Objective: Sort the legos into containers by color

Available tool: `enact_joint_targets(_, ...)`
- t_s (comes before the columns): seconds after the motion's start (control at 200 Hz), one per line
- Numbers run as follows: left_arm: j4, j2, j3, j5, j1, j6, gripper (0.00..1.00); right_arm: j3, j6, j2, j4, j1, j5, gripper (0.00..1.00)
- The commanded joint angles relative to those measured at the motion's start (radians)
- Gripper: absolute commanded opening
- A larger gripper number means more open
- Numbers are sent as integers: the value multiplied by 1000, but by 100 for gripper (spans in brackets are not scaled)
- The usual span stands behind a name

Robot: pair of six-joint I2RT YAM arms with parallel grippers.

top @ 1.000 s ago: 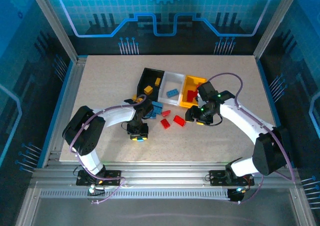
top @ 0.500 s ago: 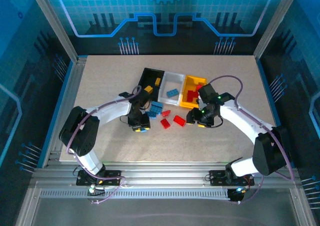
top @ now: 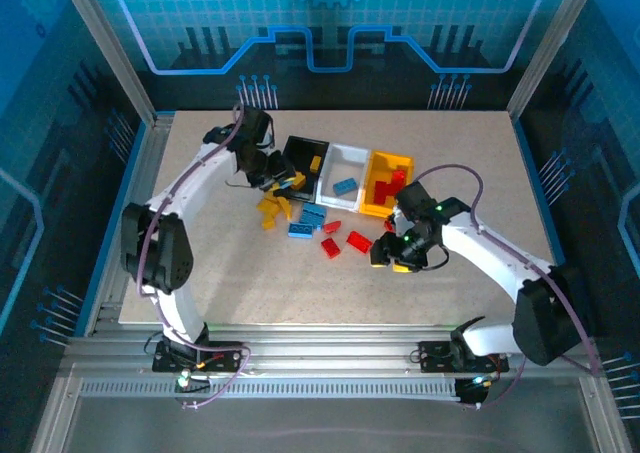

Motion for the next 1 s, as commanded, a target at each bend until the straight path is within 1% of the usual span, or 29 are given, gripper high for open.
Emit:
enact_joint_targets(0.0,-74,89,92,43,11,26,34,6,-7,-72,-99,40,-43,59)
enact_joint_targets(0.08,-87,140,163,57,11,22,34,-9,13,-118,-137,67,-57,59)
enact_joint_targets(0.175,-90,186,229,88,8,1,34,-24,29,-188,-202,93,-45,59)
enact_joint_targets(0.24,-90,206,264,99,0,-6,33,-33,34,-237,-260,95,-33,59)
enact_joint_targets(0.335,-102,228,308,106,-23,-9,34,-39,52,-320,-370,94,25,60)
enact_joint_targets(0.39,-106,244,332,113,-41,-8,34,-39,60,-357,-407,89,28,60)
enact_joint_targets(0.43,-110,257,350,112,-57,-6,34,-73,64,-377,-421,89,20,60)
enact_joint_targets(0.59,-113,329,428,119,-106,-24,34,-90,80,-412,-453,87,10,60)
enact_joint_targets(0.765,-157,447,599,121,-152,-28,35,-94,118,-464,-471,88,8,61)
enact_joint_targets(0.845,-164,491,647,121,-162,-37,38,-92,136,-484,-484,89,4,61)
enact_joint_targets(0.885,-164,509,662,125,-162,-46,42,-88,145,-500,-486,89,10,61)
enact_joint_targets(0.995,-158,530,683,130,-163,-64,49,-70,157,-526,-504,89,30,61)
